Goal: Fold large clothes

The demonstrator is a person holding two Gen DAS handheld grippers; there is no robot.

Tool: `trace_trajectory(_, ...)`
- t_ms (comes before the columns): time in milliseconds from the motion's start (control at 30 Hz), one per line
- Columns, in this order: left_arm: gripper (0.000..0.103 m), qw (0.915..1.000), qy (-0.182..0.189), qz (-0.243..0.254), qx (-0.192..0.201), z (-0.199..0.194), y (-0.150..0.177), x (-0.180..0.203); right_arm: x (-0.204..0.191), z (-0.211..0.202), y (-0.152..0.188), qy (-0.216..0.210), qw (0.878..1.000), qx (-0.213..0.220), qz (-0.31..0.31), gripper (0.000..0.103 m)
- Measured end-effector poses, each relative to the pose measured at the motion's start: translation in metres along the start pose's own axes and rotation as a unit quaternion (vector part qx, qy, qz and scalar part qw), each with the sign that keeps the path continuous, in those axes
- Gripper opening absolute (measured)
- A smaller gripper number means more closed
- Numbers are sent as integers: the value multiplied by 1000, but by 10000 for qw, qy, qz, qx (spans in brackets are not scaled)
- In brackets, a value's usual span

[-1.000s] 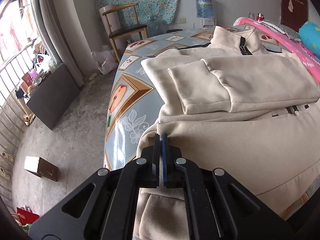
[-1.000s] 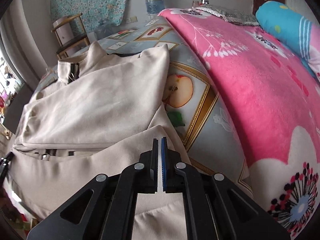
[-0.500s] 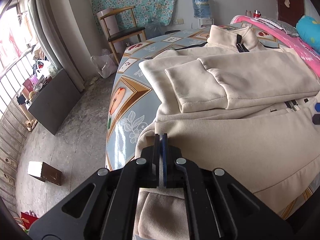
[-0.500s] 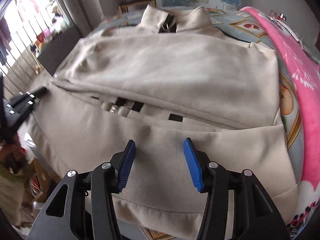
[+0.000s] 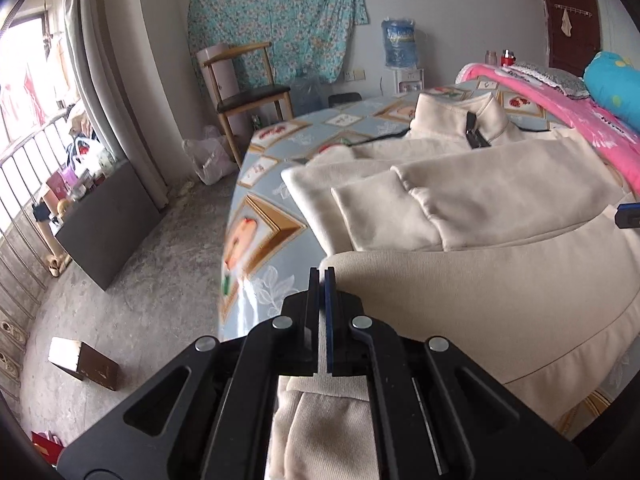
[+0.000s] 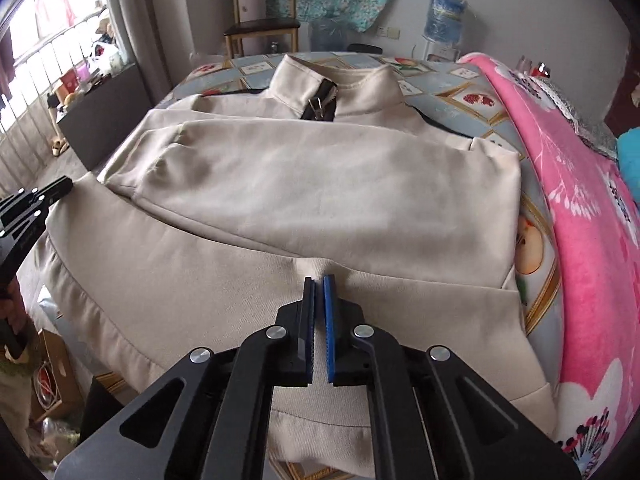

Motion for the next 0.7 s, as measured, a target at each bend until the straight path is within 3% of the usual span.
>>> trace_trajectory(100, 2, 9996, 37, -40, -272, 21, 12, -4, -7, 18, 7, 79, 9999, -94, -64, 4)
trace_trajectory(200, 6, 9995, -30, 92, -298, 15, 14, -1, -7, 19, 6, 128, 9999, -82, -77, 4)
trace_trajectory(233, 14, 9996, -66, 57, -286, 11, 12, -3, -7, 19, 7, 122, 9999, -67, -78, 4)
trace_trajectory(267, 20, 9996, -169, -3, -209, 3, 11, -5, -7, 19, 7, 113, 9999, -60, -70, 4)
trace_trajectory(367, 21, 9994, -174, -206, 204, -27, 3, -8, -6, 19, 8, 73, 10000, -44, 22, 4)
trace_trajectory(433, 21, 9988, 224, -208, 389, -41, -3, 4, -6, 18, 9, 88, 9999, -9, 48, 4)
trace_trajectory(500, 21, 9968, 724, -79, 331, -42, -7, 26, -7, 18, 9, 114, 9999, 36, 59, 4)
trace_trajectory(600, 21, 9863, 1641, 45, -134, -19, -4, 69, -5, 18, 10, 80, 9999, 65, 134, 4)
trace_trajectory(700, 21, 9766, 2075, 365, -423, 0, 4, 107, -1, 19, 10, -24, 9996, 73, 264, 4)
Point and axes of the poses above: each gripper's, at about its wrist camera, not at the fingertips, and z roughly the way its jaws point, x to its right, y to its underside, the point moved 1 cm from there along z, roughly the way its jaws point, and after that the axes turned 14 degrees about y, right-handed, at the moved point
